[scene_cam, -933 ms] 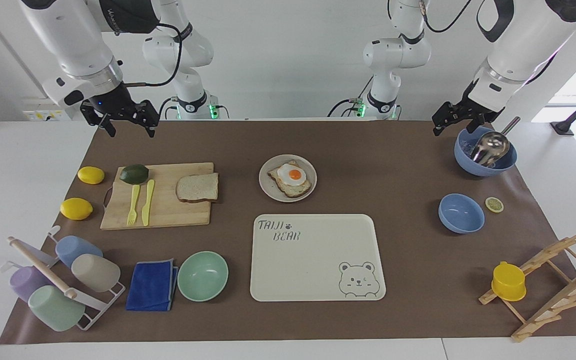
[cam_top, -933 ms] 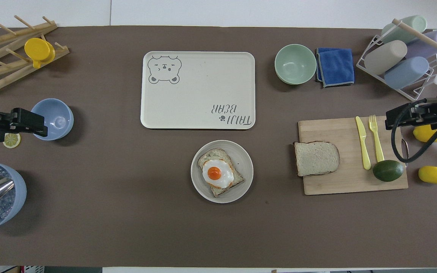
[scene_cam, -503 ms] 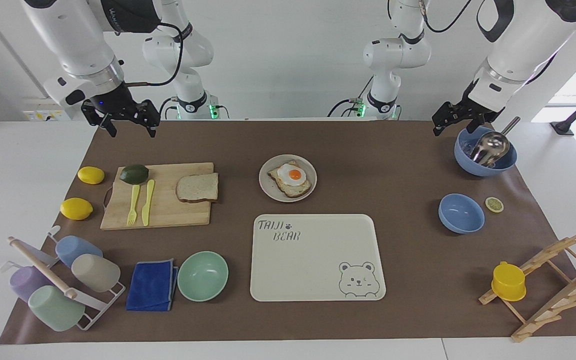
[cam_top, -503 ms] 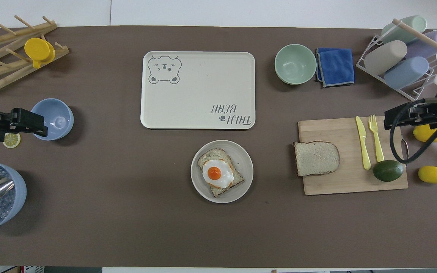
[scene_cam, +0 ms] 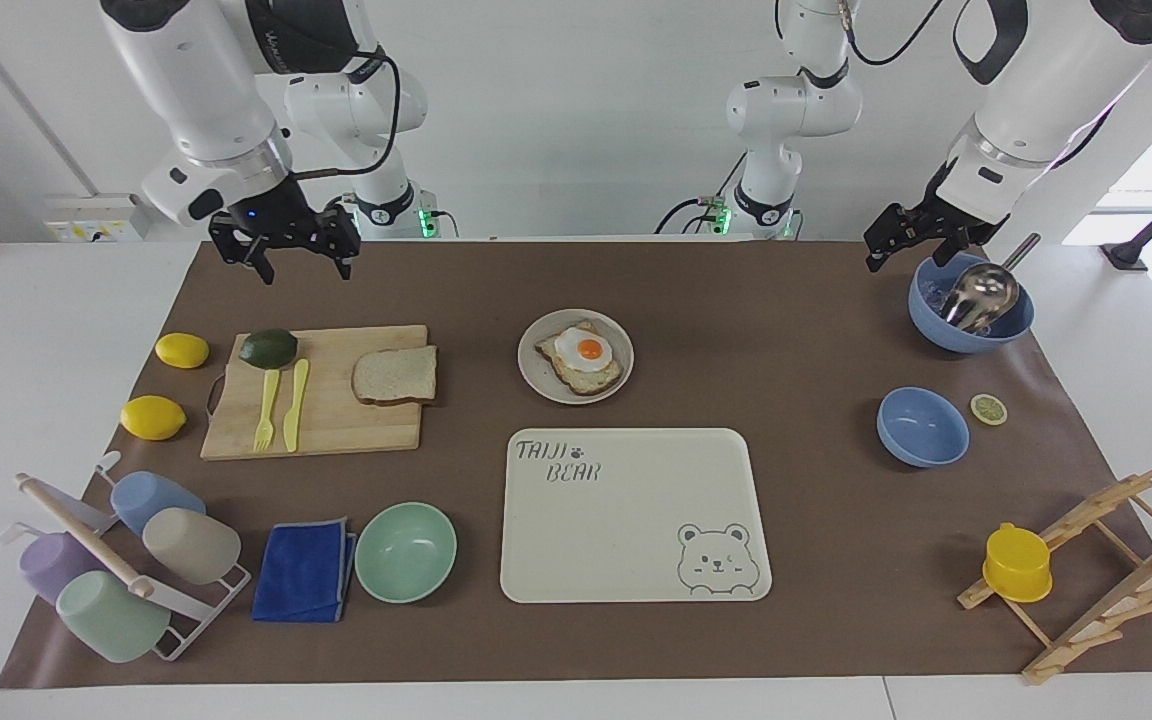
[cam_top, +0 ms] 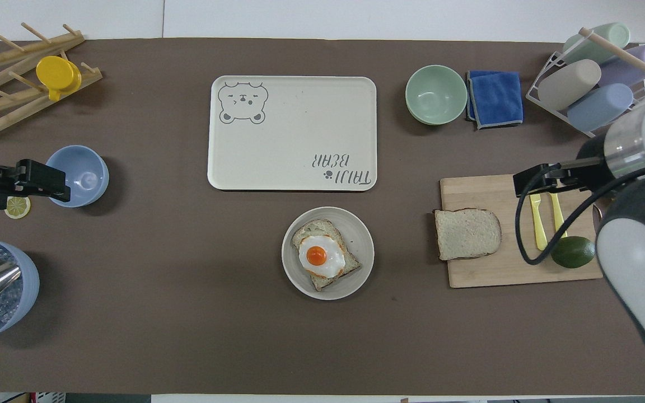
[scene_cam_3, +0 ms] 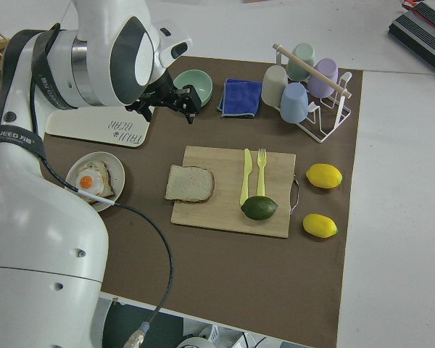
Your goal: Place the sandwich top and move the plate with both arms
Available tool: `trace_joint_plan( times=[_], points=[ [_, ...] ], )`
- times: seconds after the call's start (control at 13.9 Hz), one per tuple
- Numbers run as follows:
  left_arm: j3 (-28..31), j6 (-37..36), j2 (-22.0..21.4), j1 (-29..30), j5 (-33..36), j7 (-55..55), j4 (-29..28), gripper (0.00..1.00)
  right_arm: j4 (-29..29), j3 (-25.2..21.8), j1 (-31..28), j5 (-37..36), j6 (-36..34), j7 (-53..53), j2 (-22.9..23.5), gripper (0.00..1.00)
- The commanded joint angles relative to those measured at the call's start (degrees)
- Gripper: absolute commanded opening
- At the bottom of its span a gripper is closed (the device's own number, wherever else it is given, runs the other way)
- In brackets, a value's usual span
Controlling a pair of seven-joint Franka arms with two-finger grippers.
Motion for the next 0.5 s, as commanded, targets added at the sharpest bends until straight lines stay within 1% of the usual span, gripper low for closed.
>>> trace_joint_plan(
  times=[0.0,0.14,0.22,0.29,0.36,0.43],
  points=[
    [-0.4,-0.7,-0.8,0.6,0.4,0.1,-0.4,1.0,-2.5,0.2,7.3,-4.4,2.4,8.0,3.5,1.0],
    [-0.4,-0.7,-0.8,0.6,0.4,0.1,-0.4,1.0,-3.1,0.2,12.7,-8.1,3.5,13.0,7.2,1.0],
    [-0.4,-0.7,-0.8,0.6,0.3,0.1,-0.4,1.0,-3.3,0.2,13.7,-8.7,3.7,15.7,9.2,1.0],
    [-0.4,-0.7,-0.7,0.6,0.4,0.1,-0.4,1.0,-5.3,0.2,13.9,-8.9,5.1,19.1,10.0,1.0],
    [-0.4,-0.7,-0.8,0.6,0.4,0.1,-0.4,1.0,-9.0,0.2,14.0,-8.9,8.1,20.8,9.0,1.0],
    [-0.4,-0.7,-0.8,0.6,0.4,0.1,-0.4,1.0,-14.2,0.3,15.0,-8.8,11.0,21.3,6.9,1.0]
  ],
)
